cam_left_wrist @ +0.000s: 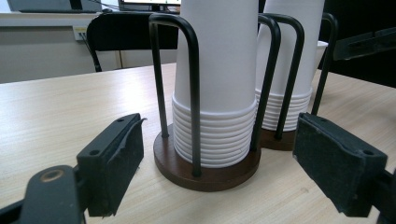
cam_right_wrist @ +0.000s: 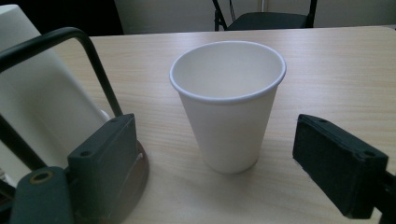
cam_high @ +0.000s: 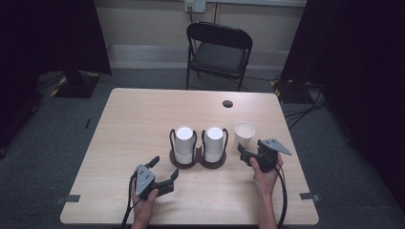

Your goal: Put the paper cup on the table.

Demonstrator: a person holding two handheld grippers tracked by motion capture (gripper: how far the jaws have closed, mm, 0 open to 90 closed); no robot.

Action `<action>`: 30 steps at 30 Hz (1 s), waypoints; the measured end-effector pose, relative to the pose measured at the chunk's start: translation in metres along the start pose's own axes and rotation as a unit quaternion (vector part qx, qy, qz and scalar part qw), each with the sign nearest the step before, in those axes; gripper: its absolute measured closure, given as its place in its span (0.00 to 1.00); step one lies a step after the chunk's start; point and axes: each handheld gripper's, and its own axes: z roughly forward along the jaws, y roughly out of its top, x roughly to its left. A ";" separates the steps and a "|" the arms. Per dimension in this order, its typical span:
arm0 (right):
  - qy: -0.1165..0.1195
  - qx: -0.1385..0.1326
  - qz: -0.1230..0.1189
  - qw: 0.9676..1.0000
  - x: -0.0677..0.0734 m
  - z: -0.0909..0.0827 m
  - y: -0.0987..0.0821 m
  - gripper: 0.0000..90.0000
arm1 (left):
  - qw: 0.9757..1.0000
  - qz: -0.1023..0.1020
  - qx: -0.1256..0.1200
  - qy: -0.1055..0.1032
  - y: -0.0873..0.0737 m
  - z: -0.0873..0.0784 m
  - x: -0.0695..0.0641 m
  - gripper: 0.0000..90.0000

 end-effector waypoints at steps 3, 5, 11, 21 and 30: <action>0.009 -0.018 -0.004 1.000 0.003 -0.007 -0.001 0.15 | 1.000 0.002 0.002 -0.003 0.000 0.000 0.000 0.18; 0.008 -0.024 -0.006 1.000 0.005 -0.011 -0.002 0.15 | 1.000 0.001 0.002 -0.001 0.000 0.000 0.000 0.17; -0.003 -0.040 -0.012 0.999 0.012 -0.024 -0.007 0.15 | 1.000 0.003 0.008 0.004 0.000 0.000 -0.001 0.17; -0.019 -0.067 -0.022 0.997 0.025 -0.043 -0.017 0.15 | 1.000 0.010 0.016 0.019 0.001 0.001 -0.004 0.17; 0.007 -0.073 -0.030 0.997 0.041 -0.050 -0.033 0.15 | 1.000 -0.003 0.016 0.021 0.001 0.001 -0.002 0.17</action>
